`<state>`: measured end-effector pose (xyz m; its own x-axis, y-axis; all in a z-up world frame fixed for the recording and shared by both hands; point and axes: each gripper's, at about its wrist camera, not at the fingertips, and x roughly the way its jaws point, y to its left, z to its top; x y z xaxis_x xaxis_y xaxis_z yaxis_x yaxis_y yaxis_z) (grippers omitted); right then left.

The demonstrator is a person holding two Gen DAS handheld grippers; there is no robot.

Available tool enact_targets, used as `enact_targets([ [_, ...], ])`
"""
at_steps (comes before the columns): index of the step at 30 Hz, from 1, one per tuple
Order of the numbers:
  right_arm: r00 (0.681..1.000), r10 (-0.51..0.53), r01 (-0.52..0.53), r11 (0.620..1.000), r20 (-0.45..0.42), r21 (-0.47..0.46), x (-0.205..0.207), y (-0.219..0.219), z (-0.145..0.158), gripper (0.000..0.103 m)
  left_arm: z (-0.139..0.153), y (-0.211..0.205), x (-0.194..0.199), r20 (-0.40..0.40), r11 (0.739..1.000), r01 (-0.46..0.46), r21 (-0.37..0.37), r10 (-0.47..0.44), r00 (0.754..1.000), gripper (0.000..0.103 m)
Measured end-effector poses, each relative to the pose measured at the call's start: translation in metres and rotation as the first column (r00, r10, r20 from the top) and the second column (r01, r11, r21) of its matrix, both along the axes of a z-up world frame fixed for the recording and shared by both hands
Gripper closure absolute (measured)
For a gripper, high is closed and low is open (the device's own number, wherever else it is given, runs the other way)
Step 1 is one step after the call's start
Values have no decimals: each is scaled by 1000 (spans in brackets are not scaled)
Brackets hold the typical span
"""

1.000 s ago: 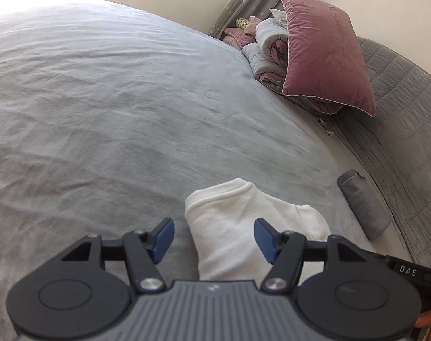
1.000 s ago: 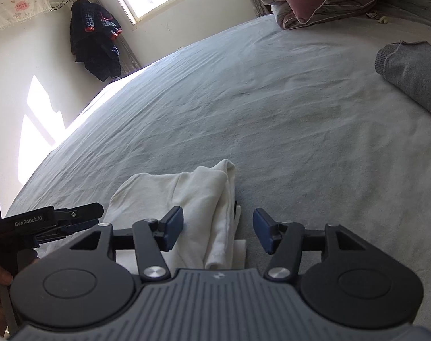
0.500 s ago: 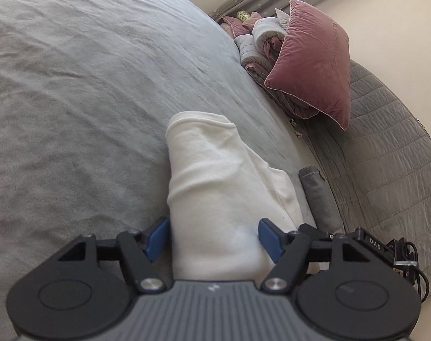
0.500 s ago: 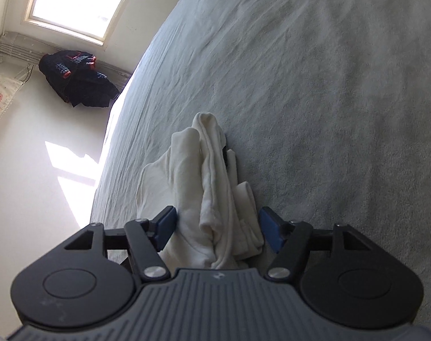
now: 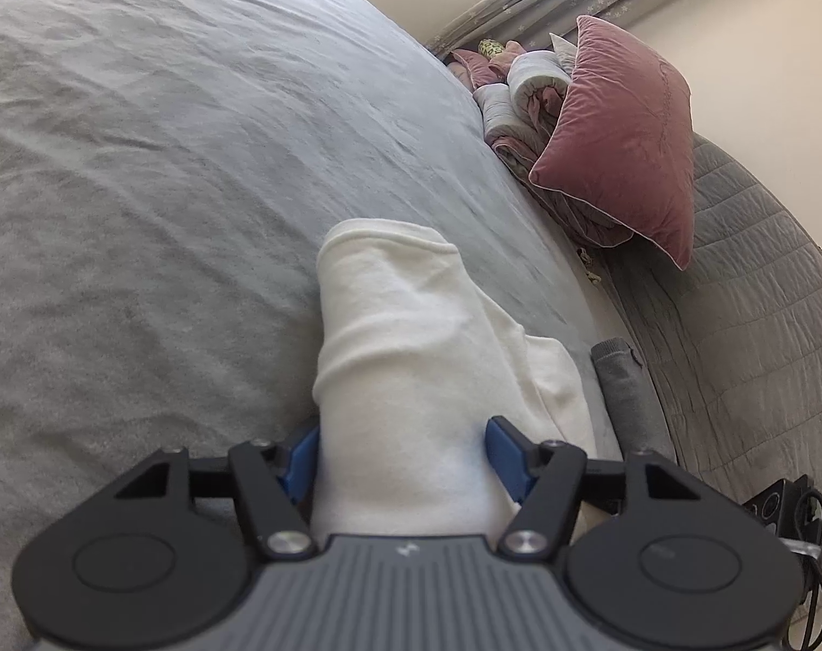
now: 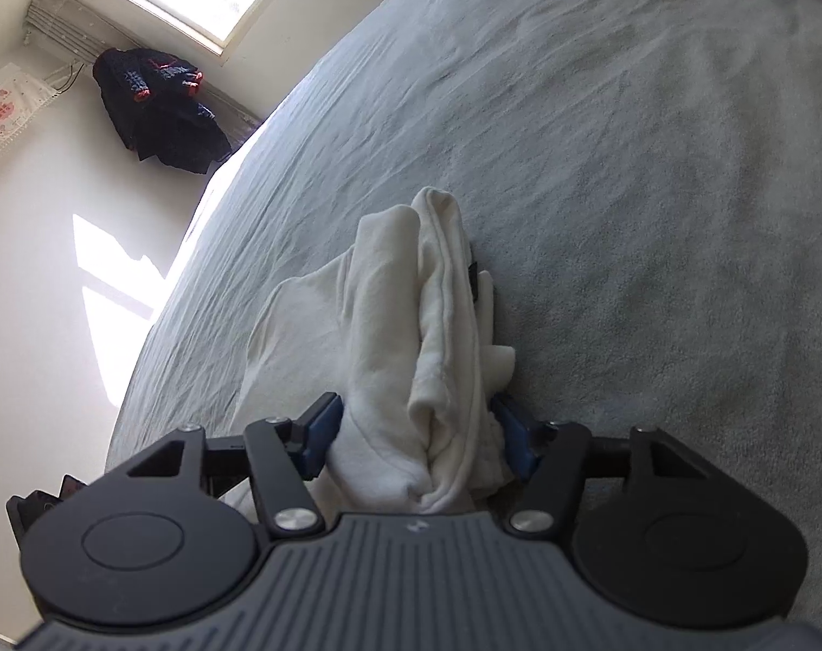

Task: Fold clothes
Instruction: 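Grasp the folded white shirt bundle with both grippers and lift it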

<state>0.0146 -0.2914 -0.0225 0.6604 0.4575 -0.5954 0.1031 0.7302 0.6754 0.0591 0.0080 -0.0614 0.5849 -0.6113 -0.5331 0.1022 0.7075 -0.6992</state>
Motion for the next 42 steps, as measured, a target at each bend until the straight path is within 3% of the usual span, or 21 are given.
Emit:
enact_targets([
  [5,1000,-18,18,999,0,-32,1,7,7,50,5,-2,-3,21,1000,-7,24,6,1000,55],
  [12,1000,3,-4,997,-15,-74,-2,3,13,48,25,1,-9,51,994,28,108,-34,998,55],
  [15,999,5,-9,994,-38,-107,6,1,7,40,13,3,-3,2,996,23,88,-23,1000,50],
  [19,999,-1,-2,996,-32,-84,12,3,8,34,11,6,2,-10,998,19,61,-18,1000,48],
  [22,1000,-9,8,999,-29,-42,10,-2,2,33,5,5,6,-13,999,33,25,-32,999,42],
  [24,1000,-13,13,1000,-10,-1,8,-3,-7,32,-1,5,7,-4,999,38,-1,-38,999,43],
  [26,999,-12,12,1000,31,-4,8,3,-9,35,-4,4,5,9,999,38,-14,-38,999,51],
  [28,998,-24,23,1000,56,16,5,5,-11,48,-3,3,1,21,1000,27,-10,-27,999,57],
  [31,997,-58,53,996,58,77,2,-1,-10,54,5,-1,-5,32,1000,4,-21,-4,999,61],
  [38,993,-78,68,992,92,106,3,-20,21,55,34,-21,-9,40,1000,-11,-29,13,999,62],
  [42,989,-91,77,990,114,114,6,-33,39,55,60,-43,-5,79,1000,2,2,-2,997,62],
])
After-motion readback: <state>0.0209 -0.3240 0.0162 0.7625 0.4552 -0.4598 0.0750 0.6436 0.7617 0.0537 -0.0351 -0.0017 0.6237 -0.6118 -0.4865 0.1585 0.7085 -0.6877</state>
